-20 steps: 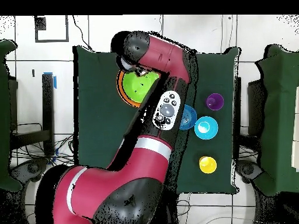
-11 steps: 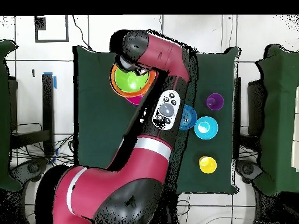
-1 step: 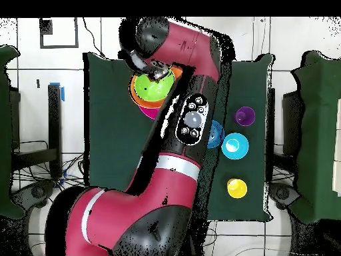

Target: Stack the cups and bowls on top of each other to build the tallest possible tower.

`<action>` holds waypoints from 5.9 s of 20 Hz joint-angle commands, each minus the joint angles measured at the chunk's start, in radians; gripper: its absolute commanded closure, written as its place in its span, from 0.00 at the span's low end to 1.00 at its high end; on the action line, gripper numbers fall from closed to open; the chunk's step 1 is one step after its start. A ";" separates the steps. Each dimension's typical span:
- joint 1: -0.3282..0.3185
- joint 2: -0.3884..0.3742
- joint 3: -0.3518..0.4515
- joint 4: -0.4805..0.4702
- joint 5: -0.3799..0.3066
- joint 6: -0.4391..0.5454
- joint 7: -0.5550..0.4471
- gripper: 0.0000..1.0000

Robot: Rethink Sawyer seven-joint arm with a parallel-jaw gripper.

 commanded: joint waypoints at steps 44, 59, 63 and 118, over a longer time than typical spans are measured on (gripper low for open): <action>-0.067 -0.128 0.192 0.285 -0.134 -0.118 -0.224 0.00; -0.072 -0.143 0.245 0.329 -0.168 -0.165 -0.206 0.00; -0.075 -0.158 0.253 0.354 -0.180 -0.177 -0.212 0.00; -0.051 -0.039 0.289 0.220 -0.208 -0.298 0.016 0.00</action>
